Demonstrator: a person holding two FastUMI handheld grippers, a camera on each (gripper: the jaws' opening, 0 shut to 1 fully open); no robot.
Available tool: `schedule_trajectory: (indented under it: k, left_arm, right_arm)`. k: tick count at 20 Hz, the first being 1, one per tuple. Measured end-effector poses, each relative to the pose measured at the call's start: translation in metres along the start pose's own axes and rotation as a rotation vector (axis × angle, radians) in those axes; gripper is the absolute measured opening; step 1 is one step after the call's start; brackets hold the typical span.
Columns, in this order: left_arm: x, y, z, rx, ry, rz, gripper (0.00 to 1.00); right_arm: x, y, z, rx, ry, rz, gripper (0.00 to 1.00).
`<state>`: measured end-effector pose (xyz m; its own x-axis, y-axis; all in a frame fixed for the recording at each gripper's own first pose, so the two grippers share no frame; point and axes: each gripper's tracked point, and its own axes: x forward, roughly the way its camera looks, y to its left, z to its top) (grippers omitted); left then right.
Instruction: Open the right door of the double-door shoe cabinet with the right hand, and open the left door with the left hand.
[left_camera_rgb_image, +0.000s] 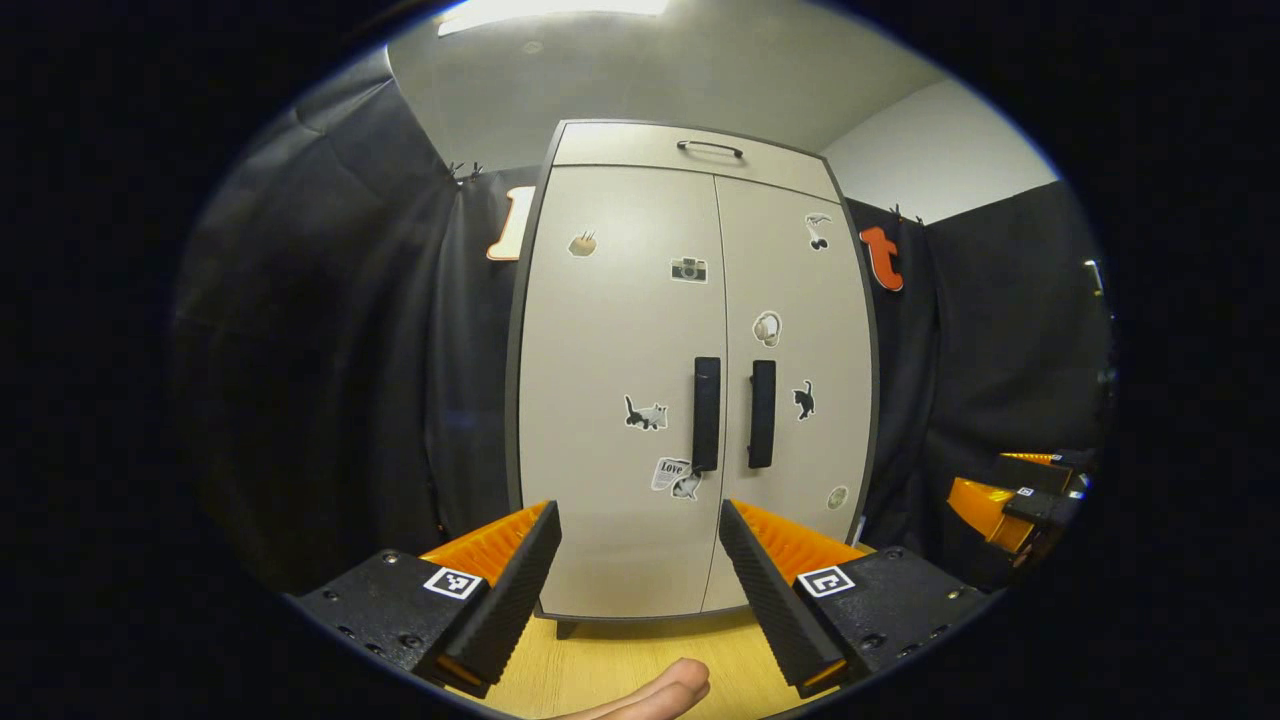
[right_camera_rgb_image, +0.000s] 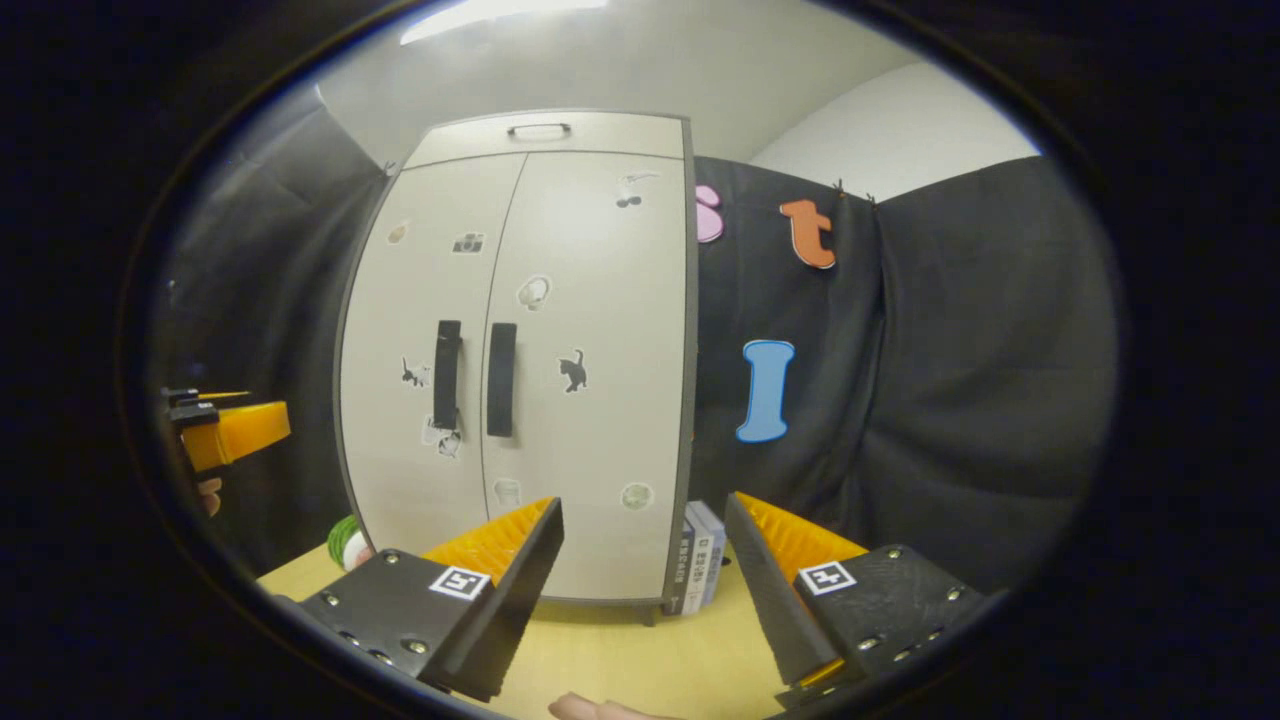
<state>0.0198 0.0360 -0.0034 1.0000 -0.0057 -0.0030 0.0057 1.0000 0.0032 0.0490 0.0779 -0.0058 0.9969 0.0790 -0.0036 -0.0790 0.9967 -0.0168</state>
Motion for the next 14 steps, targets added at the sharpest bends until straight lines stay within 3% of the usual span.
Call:
schedule_trajectory:
  k: [7,14]
  left_arm:
    - [-0.002,0.010,-0.010,-0.007,0.006,-0.011,0.99]
    - [-0.009,0.020,-0.023,-0.003,0.024,-0.014,0.99]
  right_arm:
    - [0.072,0.047,0.030,0.067,-0.038,0.077,0.96]
    - [0.149,0.109,0.049,0.000,-0.036,0.134,0.94]
